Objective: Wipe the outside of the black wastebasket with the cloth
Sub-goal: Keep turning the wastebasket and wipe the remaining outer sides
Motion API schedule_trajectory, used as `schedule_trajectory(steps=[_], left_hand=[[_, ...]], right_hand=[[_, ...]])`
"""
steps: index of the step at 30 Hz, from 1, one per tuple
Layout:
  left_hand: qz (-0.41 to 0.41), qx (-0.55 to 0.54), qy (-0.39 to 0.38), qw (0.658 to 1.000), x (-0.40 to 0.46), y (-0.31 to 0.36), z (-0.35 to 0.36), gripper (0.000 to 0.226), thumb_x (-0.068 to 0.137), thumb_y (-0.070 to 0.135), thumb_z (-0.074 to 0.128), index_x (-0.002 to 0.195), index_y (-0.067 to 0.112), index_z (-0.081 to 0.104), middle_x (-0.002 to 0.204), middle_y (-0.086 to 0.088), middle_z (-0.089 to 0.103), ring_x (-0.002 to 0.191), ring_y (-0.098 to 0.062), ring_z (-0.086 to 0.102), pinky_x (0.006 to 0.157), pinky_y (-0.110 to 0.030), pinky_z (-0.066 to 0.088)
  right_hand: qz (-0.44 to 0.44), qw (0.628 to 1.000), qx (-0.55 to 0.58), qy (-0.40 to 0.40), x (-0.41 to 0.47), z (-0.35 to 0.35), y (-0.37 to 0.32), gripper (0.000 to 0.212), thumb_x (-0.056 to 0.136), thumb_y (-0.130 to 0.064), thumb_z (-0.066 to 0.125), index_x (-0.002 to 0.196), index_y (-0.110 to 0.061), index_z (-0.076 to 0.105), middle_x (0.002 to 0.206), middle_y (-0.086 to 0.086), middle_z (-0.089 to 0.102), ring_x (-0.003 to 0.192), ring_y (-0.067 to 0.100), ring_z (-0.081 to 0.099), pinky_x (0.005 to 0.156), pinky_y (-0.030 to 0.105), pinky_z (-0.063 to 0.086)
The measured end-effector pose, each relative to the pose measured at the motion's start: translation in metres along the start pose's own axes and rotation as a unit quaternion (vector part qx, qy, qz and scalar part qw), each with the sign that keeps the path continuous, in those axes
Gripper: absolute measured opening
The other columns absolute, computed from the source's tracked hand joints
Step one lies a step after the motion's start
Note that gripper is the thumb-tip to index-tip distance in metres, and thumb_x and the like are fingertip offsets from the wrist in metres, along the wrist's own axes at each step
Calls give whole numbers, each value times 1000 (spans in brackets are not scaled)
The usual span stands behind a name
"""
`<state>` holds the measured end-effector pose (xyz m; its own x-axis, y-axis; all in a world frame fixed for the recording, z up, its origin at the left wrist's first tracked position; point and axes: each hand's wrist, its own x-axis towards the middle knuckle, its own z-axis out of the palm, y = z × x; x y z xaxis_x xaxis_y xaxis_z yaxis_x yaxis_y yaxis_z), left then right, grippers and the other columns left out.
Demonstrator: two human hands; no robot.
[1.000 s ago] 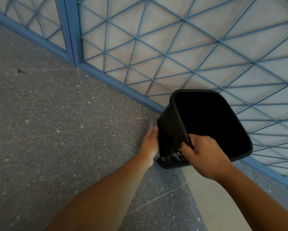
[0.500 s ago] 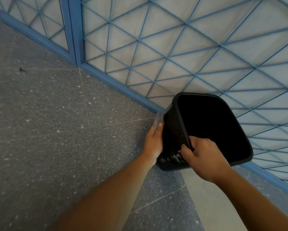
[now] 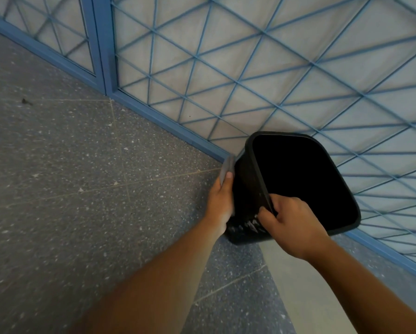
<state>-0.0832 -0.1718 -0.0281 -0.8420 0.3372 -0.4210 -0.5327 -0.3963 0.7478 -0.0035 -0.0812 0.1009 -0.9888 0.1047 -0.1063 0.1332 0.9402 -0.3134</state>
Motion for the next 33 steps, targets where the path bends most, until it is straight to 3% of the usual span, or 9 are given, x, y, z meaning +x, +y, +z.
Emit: schedule_trajectory(steps=[3, 8, 12, 17, 19, 23, 27, 30, 33], left_hand=[[-68, 6, 4, 998, 3, -5, -14, 46, 112, 39, 38, 157, 29, 45, 155, -2, 54, 141, -21, 53, 121, -42, 41], [-24, -20, -9, 999, 1, -2, -5, 35, 103, 46, 50, 134, 43, 66, 134, 1, 73, 123, -14, 69, 97, -30, 59], [-77, 31, 13, 996, -7, -15, -19, 43, 110, 42, 42, 147, 26, 56, 143, -8, 65, 133, -25, 61, 114, -47, 48], [-14, 33, 5, 999, -7, -5, -10, 32, 108, 39, 48, 133, 30, 67, 122, 1, 77, 116, -13, 72, 92, -26, 59], [-3, 38, -4, 999, -8, -4, -6, 31, 108, 38, 49, 133, 29, 66, 122, 1, 77, 113, -11, 73, 95, -28, 60], [-42, 79, -7, 996, -7, 4, -14, 45, 111, 38, 40, 149, 18, 54, 144, -7, 63, 136, -23, 58, 115, -39, 46], [46, 71, -16, 996, -10, 10, 0, 33, 110, 39, 45, 138, 35, 62, 132, 4, 72, 122, -8, 68, 102, -26, 54], [29, 54, -24, 998, -13, 10, -2, 38, 111, 36, 42, 146, 30, 56, 137, -3, 68, 124, -15, 66, 104, -30, 53], [11, 47, -23, 999, -9, 17, -4, 41, 112, 37, 40, 149, 27, 53, 128, 4, 70, 114, -9, 67, 90, -21, 53]], right_hand=[[-7, 1000, 1, -2, 1, 0, 0, 19, 74, -47, 42, 60, -34, 44, 43, -6, 43, 41, 12, 46, 43, 34, 38], [0, 1000, 7, 2, 1, 2, 2, 24, 69, -53, 37, 63, -31, 45, 47, -11, 48, 43, 11, 46, 43, 31, 37], [2, 1000, 4, 4, 0, 1, 2, 28, 71, -52, 38, 59, -27, 43, 44, -5, 42, 41, 11, 45, 45, 37, 42], [1, 1000, 4, 1, 2, 2, 3, 29, 76, -42, 47, 55, -24, 39, 43, -6, 43, 41, 10, 45, 41, 28, 34], [4, 1000, -2, 0, 2, 1, 2, 29, 78, -40, 47, 56, -23, 39, 43, -4, 41, 41, 11, 45, 42, 31, 37], [15, 1000, 3, -4, 1, 0, -1, 30, 79, -38, 51, 56, -22, 40, 44, -4, 42, 41, 11, 45, 45, 35, 41], [18, 1000, -8, -1, 2, 0, -1, 29, 78, -36, 53, 56, -23, 40, 44, -3, 43, 41, 10, 46, 42, 32, 39], [20, 1000, -8, 4, 2, 0, -2, 31, 79, -34, 55, 54, -23, 39, 42, -5, 41, 39, 10, 45, 42, 28, 36], [21, 1000, -7, -1, 1, -1, -4, 31, 79, -33, 55, 55, -23, 39, 43, -4, 41, 40, 11, 45, 43, 31, 38]])
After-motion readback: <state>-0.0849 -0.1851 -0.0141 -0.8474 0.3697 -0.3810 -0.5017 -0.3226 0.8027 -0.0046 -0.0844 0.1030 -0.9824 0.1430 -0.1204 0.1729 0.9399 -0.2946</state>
